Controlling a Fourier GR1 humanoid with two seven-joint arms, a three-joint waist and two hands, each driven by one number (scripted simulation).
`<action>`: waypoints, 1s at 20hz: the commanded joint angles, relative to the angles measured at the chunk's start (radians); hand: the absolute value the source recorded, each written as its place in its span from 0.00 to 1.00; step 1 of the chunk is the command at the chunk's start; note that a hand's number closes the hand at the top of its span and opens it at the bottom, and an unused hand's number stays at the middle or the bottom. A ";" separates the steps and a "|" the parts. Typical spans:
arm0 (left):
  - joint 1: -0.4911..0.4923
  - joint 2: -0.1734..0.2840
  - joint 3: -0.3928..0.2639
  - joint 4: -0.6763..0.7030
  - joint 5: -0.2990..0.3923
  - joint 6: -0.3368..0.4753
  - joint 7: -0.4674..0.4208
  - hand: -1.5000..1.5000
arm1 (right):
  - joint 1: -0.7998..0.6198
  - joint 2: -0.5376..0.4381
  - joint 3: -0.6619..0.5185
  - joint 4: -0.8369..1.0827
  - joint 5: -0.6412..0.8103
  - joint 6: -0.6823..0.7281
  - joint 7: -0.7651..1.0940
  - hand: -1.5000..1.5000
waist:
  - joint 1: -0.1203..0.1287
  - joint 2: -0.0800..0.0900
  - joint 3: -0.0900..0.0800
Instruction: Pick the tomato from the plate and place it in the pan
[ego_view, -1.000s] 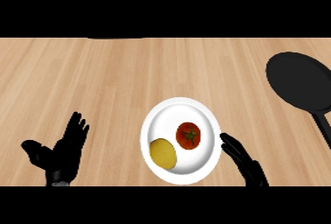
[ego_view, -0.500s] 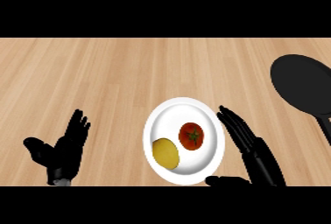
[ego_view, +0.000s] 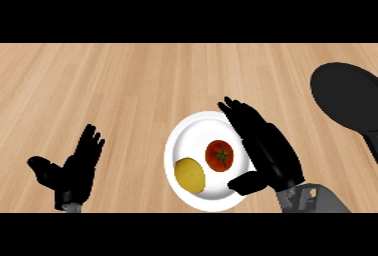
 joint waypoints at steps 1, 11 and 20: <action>-0.008 0.001 0.003 0.021 0.009 -0.002 0.074 0.50 | -0.090 0.069 0.047 0.048 0.070 0.095 0.128 0.00 | -0.007 0.006 -0.007; 0.010 -0.029 0.029 0.091 -0.019 -0.054 0.000 0.50 | -0.049 0.040 -0.002 0.146 -0.044 0.289 0.025 0.00 | -0.013 0.007 -0.007; -0.036 -0.070 0.048 0.087 -0.051 -0.026 0.058 0.50 | -0.040 0.154 0.015 0.240 0.098 0.160 -0.055 0.00 | -0.012 0.007 -0.007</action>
